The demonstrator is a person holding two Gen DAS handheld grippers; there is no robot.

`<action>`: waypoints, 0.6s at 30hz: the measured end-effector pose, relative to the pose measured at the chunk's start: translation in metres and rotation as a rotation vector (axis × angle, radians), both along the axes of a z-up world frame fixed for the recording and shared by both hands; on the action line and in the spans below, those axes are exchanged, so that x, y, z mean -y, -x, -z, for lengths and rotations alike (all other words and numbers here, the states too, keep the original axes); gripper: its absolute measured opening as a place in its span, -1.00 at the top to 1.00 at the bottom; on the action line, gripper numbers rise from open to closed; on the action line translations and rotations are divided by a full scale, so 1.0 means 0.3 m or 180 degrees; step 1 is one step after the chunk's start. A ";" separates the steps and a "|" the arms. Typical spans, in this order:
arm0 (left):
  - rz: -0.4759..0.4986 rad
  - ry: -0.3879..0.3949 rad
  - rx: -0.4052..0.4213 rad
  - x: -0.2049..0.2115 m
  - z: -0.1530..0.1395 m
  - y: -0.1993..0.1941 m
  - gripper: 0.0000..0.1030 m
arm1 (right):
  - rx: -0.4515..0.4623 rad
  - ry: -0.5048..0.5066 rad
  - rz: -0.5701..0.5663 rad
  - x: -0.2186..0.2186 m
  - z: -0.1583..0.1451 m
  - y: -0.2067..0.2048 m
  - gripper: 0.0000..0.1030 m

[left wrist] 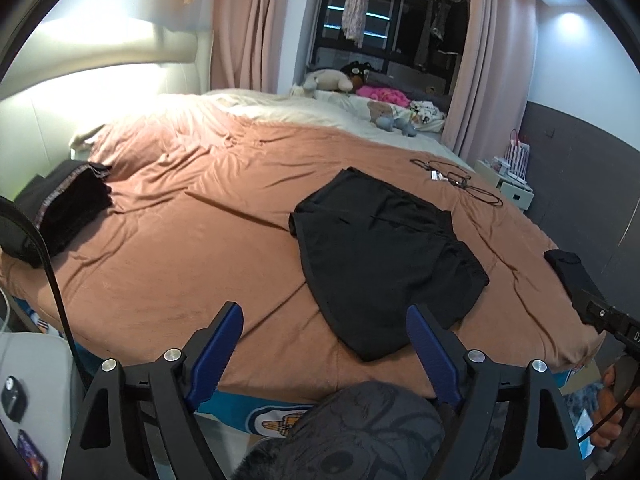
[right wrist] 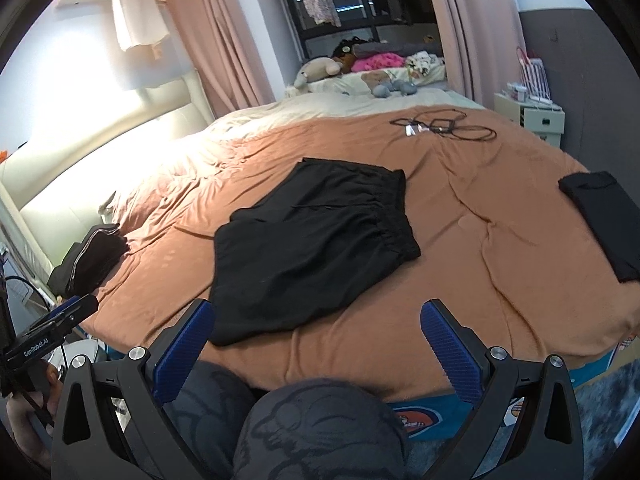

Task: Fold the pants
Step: 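Move both open grippers toward the black pants on the bed, then close the left gripper on the pants edge while the right gripper grasps the waistband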

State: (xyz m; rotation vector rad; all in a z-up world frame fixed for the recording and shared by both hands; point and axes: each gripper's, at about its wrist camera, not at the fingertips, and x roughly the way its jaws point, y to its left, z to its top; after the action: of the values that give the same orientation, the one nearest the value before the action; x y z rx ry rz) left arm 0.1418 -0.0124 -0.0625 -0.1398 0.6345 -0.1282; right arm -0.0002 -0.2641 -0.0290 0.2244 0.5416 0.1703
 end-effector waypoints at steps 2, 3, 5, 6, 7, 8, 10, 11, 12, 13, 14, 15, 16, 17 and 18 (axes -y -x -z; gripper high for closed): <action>0.0019 0.0040 -0.0087 -0.002 0.017 -0.033 -0.58 | -0.0059 -0.0044 0.0017 0.020 0.008 -0.034 -1.00; 0.0031 0.0064 -0.0147 -0.004 0.029 -0.055 -0.56 | -0.0083 -0.0075 0.0022 0.032 0.009 -0.051 -1.00; 0.0046 0.0119 -0.0238 -0.006 0.048 -0.085 -0.53 | -0.0125 -0.0121 0.0038 0.054 0.013 -0.077 -1.00; 0.0057 0.0174 -0.0302 -0.012 0.062 -0.104 -0.52 | -0.0139 -0.0140 0.0044 0.065 0.016 -0.093 -1.00; 0.0070 0.0226 -0.0362 -0.012 0.072 -0.120 -0.46 | -0.0151 -0.0165 0.0046 0.073 0.018 -0.111 -1.00; 0.0084 0.0271 -0.0413 -0.013 0.084 -0.134 -0.40 | -0.0166 -0.0193 0.0050 0.082 0.022 -0.128 -1.00; 0.0104 0.0386 -0.0565 -0.020 0.113 -0.165 -0.32 | -0.0209 -0.0225 0.0056 0.097 0.032 -0.161 -1.00; 0.0111 0.0421 -0.0613 -0.022 0.125 -0.177 -0.26 | -0.0227 -0.0246 0.0052 0.104 0.038 -0.181 -1.00; 0.0119 0.0469 -0.0680 -0.024 0.141 -0.190 -0.22 | -0.0242 -0.0265 0.0042 0.110 0.043 -0.195 -1.00; 0.0125 0.0509 -0.0740 -0.023 0.153 -0.202 -0.17 | -0.0250 -0.0277 0.0035 0.118 0.049 -0.203 -1.00; 0.0132 0.0548 -0.0791 -0.022 0.165 -0.213 -0.14 | -0.0270 -0.0293 0.0033 0.123 0.054 -0.218 -1.00; 0.0139 0.0586 -0.0839 -0.021 0.176 -0.224 -0.12 | -0.0282 -0.0318 0.0021 0.132 0.060 -0.232 -0.96; 0.0148 0.0639 -0.0911 -0.020 0.189 -0.238 -0.08 | -0.0304 -0.0352 0.0001 0.140 0.066 -0.246 -0.92; 0.0155 0.0676 -0.0960 -0.020 0.199 -0.248 -0.04 | -0.0323 -0.0369 -0.0011 0.150 0.072 -0.262 -0.86; 0.0158 0.0703 -0.1003 -0.018 0.208 -0.259 -0.04 | -0.0338 -0.0387 -0.0023 0.158 0.079 -0.276 -0.83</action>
State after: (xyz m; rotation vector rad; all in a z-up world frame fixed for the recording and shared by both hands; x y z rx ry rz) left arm 0.2195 -0.0069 -0.1250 -0.3625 0.9378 -0.2269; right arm 0.0825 -0.3116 -0.0529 0.3513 0.6383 0.1994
